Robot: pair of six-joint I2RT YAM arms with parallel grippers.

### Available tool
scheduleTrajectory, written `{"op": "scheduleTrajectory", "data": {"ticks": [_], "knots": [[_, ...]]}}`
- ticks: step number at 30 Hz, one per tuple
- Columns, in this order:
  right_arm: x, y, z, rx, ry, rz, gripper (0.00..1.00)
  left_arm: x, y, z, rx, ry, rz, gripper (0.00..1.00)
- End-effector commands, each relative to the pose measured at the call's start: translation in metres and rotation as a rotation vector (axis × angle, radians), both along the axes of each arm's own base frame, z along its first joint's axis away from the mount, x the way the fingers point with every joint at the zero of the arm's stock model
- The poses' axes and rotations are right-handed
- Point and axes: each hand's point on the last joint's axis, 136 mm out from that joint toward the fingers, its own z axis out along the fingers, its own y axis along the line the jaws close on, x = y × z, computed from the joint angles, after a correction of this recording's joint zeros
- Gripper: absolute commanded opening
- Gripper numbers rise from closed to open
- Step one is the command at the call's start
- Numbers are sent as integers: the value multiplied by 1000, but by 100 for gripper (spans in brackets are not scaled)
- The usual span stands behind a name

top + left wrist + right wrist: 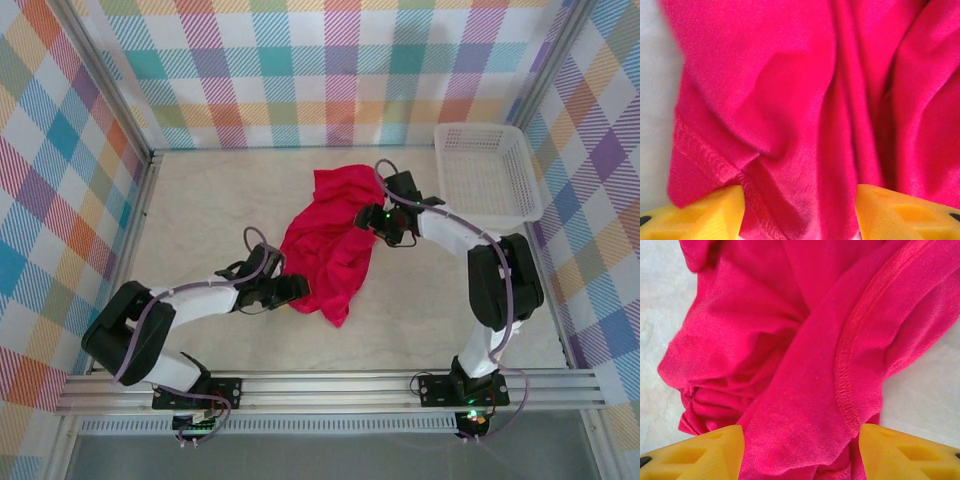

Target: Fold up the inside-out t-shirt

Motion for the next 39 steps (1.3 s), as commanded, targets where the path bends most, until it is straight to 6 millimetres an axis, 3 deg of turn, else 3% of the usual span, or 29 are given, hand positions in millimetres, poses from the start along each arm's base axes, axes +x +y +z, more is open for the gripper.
{"op": "scheduleTrajectory", "data": {"ticks": [1, 5, 9, 10, 12, 16, 19, 24, 27, 30, 33, 36, 39], "knots": [[-2, 33, -8, 97, 15, 26, 63, 9, -5, -11, 26, 13, 28, 56], [-6, 55, -23, 119, 55, 30, 58, 10, 5, -25, 98, 46, 59, 36], [-2, 63, -15, 140, 56, 27, 14, 11, 22, -18, 195, 41, 86, 7], [-1, 61, -6, 133, 39, 25, 6, 13, 28, -10, 227, 25, 90, 2], [2, 56, 18, 104, -11, 33, 0, 14, 45, 7, 297, 0, 101, 0], [3, 44, 89, 53, -148, 62, 0, 25, 86, 62, 393, -92, 165, 0], [-4, 29, 152, 34, -285, 61, 0, 31, 129, 117, 446, -179, 263, 0], [-35, 1, 259, 94, -545, 22, 0, 25, 202, 227, 464, -398, 478, 0], [-56, -17, 303, 115, -645, -8, 0, 14, 221, 287, 452, -529, 538, 0], [-74, -30, 330, 126, -706, -23, 0, 6, 224, 328, 441, -612, 537, 0], [-82, -42, 346, 99, -752, -40, 0, 5, 227, 350, 459, -657, 533, 0], [-74, -52, 342, 31, -761, -76, 0, 16, 229, 354, 499, -666, 534, 0], [-46, -56, 322, -12, -723, -103, 0, 46, 217, 338, 490, -619, 492, 0]]}}
